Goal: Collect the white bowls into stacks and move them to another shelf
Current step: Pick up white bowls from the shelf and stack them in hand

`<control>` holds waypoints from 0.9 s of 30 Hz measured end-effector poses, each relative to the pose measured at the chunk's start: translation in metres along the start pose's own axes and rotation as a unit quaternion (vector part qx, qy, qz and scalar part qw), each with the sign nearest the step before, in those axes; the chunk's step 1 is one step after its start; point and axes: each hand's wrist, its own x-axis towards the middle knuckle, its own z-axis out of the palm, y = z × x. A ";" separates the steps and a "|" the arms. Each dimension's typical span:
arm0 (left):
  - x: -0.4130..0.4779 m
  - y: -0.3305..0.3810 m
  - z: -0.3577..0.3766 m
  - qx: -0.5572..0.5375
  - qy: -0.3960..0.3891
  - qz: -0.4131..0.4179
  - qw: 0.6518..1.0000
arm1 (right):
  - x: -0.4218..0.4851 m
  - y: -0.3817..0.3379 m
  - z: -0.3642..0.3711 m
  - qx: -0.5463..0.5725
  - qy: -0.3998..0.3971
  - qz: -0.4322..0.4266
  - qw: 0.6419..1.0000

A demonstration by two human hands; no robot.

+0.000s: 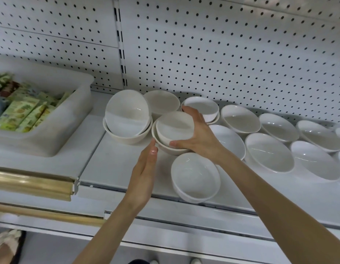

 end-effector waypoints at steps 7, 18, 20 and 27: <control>-0.013 0.023 -0.003 0.026 0.039 0.054 0.997 | -0.020 -0.018 -0.025 0.154 0.074 -0.041 0.985; -0.036 0.043 0.037 -0.018 -0.032 0.158 0.987 | -0.095 -0.025 -0.045 0.124 0.077 -0.062 0.987; -0.040 0.039 0.040 -0.006 -0.029 0.156 0.987 | -0.104 -0.024 -0.043 0.113 0.075 -0.051 0.989; -0.054 0.023 0.040 0.006 0.004 0.129 0.992 | -0.119 -0.020 -0.025 0.109 0.075 -0.017 0.991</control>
